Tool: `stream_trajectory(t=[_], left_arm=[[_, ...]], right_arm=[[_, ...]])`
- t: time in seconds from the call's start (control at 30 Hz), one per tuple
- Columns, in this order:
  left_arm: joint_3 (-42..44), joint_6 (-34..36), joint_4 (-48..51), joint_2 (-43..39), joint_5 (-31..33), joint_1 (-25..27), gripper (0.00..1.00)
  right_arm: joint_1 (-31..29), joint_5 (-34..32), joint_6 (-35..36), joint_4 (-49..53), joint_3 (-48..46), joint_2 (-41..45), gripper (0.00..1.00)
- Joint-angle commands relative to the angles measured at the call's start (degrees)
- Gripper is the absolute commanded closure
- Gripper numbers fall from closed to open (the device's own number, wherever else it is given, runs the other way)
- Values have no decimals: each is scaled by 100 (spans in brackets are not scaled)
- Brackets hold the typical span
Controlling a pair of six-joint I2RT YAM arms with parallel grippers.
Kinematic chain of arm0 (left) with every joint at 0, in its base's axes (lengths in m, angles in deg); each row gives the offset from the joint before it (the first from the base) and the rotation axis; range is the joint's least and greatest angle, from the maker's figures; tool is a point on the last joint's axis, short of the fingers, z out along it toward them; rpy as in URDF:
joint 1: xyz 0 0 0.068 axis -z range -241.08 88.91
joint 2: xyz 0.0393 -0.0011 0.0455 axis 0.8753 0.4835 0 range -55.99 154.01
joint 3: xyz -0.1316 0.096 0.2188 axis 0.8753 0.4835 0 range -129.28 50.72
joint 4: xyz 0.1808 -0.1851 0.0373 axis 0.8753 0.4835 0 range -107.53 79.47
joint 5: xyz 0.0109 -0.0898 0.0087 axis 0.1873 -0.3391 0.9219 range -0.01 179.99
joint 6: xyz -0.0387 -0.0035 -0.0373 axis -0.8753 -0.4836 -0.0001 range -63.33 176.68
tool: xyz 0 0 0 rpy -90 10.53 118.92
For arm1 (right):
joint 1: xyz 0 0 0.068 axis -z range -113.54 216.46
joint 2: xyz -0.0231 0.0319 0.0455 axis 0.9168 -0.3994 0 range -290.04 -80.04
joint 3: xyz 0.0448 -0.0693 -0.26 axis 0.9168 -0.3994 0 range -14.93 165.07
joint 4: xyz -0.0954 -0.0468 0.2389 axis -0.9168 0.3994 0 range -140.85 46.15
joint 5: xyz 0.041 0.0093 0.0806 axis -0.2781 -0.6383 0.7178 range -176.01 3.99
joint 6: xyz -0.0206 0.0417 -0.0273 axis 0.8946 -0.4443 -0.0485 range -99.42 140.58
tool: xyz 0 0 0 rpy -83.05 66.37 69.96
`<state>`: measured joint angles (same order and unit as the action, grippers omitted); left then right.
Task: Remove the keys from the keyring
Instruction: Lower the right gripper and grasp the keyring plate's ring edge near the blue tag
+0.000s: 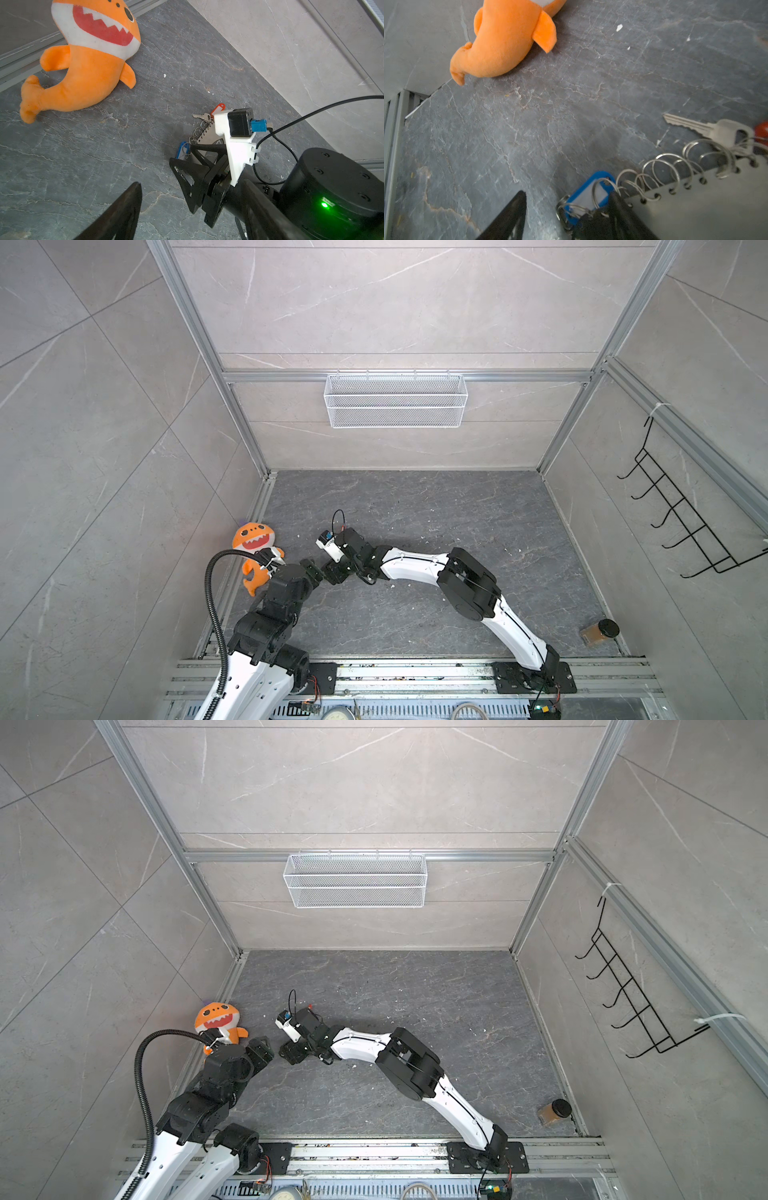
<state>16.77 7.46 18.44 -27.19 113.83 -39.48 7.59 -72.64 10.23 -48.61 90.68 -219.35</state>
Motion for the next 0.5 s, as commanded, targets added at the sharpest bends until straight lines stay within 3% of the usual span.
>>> stream_trajectory(t=[0.0, 0.17, 0.47], left_arm=[[47, 59, -14, -35, 2, -5, 23], [71, 57, -23, -35, -8, -1, 23], [79, 52, -43, -26, -54, -6, 22]], right_arm=[[-45, 333, 470, 407, -49, 81, 35], [-55, 566, 695, 804, 209, -42, 40], [-55, 235, 854, 821, 98, 48, 59]])
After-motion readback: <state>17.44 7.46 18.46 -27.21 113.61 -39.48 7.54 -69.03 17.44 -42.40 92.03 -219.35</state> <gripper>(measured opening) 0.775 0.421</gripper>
